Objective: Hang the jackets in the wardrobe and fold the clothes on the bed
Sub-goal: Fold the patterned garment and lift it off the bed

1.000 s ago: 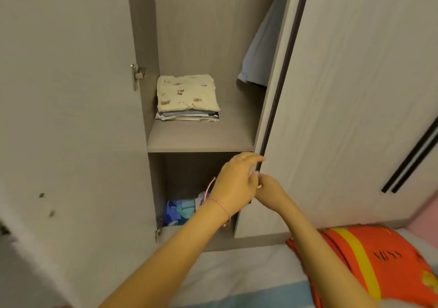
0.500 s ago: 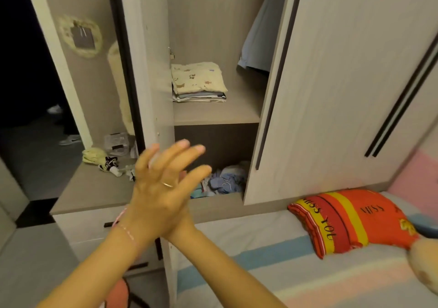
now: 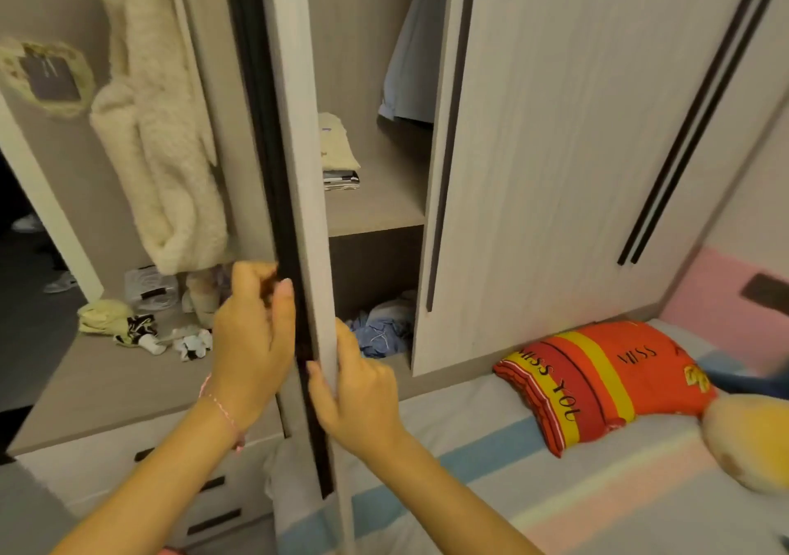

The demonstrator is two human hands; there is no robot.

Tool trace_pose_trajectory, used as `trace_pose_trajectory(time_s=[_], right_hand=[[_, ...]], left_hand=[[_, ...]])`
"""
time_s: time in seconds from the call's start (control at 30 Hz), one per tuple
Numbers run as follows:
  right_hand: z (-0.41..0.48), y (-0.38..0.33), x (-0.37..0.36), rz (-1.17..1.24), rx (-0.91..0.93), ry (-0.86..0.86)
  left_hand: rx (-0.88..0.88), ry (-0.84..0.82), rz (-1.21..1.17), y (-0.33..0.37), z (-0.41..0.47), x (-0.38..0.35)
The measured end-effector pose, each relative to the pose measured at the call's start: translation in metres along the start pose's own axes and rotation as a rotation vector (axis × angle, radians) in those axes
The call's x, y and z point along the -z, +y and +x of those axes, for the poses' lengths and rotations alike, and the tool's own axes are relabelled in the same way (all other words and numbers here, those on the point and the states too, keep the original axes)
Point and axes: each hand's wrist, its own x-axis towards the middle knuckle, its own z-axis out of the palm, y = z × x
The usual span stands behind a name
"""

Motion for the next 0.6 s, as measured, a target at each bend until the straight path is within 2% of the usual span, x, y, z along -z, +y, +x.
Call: trace_pose_trajectory(time_s=[0.1,0.17,0.3,0.37,0.47,0.6], right_hand=[[0.007,0.043,0.026,-0.128,0.017,0.065],[0.011,0.065,0.037,-0.116,-0.053,0.075],[0.036,0.116,0.059,-0.206,-0.035,0.26],[0.057,0.14,0.064,-0.293,-0.063,0.177],[0.106,0.176,0.068,-0.353,-0.218,0.078],[0.173,0.211,0.067,-0.443,-0.264,-0.055]], left_hand=[[-0.073,-0.22,-0.021,0.003,0.017,-0.04],[-0.12,-0.263,-0.064,0.003,0.026,-0.074],[-0.152,-0.258,-0.052,-0.007,0.055,-0.144],[-0.135,-0.274,-0.034,-0.012,0.072,-0.176],[-0.028,-0.309,0.021,-0.02,0.1,-0.221],[0.111,-0.353,0.106,-0.042,0.138,-0.268]])
